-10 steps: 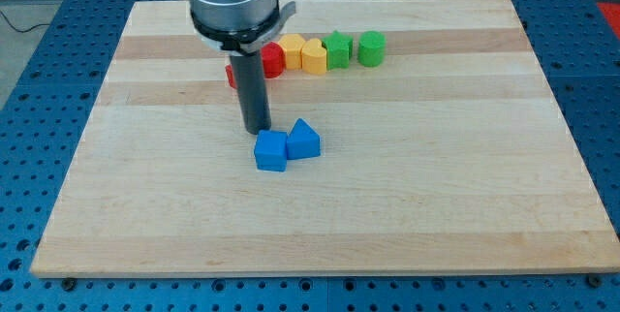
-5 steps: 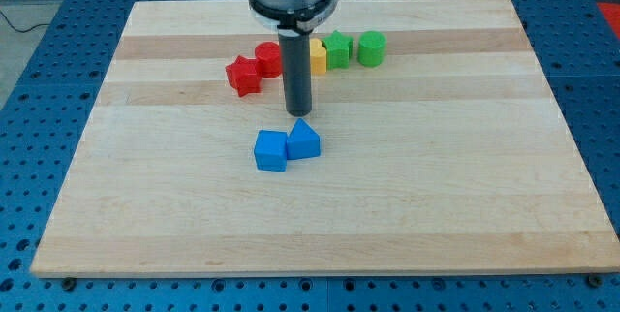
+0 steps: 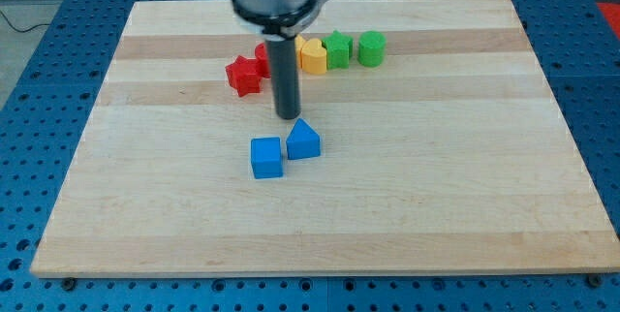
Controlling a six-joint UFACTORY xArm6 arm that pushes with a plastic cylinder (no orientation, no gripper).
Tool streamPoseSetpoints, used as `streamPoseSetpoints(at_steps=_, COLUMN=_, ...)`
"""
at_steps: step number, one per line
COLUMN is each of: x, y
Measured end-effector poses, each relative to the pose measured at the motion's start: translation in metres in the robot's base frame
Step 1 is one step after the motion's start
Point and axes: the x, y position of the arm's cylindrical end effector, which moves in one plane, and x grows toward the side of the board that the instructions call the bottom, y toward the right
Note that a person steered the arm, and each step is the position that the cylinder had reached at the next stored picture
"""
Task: Place the blue triangle to the right of the blue cube
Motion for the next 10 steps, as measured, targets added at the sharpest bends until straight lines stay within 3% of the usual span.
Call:
streamPoseSetpoints(at_steps=8, x=0.062, y=0.013)
streamPoseSetpoints(at_steps=9, x=0.057, y=0.019)
streamPoseSetpoints(at_steps=10, x=0.010, y=0.030)
